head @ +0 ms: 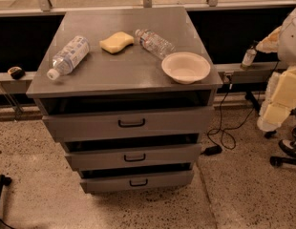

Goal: Open bottom drawer

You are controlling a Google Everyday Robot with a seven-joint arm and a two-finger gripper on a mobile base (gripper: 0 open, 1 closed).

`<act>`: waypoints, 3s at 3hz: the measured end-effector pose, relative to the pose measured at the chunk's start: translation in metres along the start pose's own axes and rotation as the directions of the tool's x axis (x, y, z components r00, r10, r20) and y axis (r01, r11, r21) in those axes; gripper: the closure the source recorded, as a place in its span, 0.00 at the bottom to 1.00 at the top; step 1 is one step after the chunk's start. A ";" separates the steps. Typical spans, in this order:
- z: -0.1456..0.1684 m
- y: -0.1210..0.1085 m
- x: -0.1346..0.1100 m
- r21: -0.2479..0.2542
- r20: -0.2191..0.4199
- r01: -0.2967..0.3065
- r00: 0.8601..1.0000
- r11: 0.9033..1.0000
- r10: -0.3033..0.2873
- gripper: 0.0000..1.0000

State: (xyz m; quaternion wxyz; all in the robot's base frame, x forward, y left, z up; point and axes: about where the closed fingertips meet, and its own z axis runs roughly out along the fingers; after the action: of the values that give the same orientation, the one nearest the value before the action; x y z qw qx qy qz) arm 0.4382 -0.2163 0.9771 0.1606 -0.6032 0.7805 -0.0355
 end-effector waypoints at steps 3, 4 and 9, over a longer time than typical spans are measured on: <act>0.058 0.057 -0.027 -0.025 0.200 -0.008 0.980 1.000 0.012 0.00; 0.083 0.081 -0.020 -0.036 0.274 -0.047 0.960 0.998 0.055 0.00; 0.276 0.105 -0.070 -0.127 0.852 0.083 0.519 0.988 0.066 0.00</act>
Offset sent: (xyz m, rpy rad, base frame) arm -0.0090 0.0880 -0.1750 0.4744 -0.0295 -0.0424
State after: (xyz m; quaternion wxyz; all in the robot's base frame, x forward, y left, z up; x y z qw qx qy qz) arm 0.4374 -0.0835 0.7042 0.4763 -0.5570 0.5986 0.3234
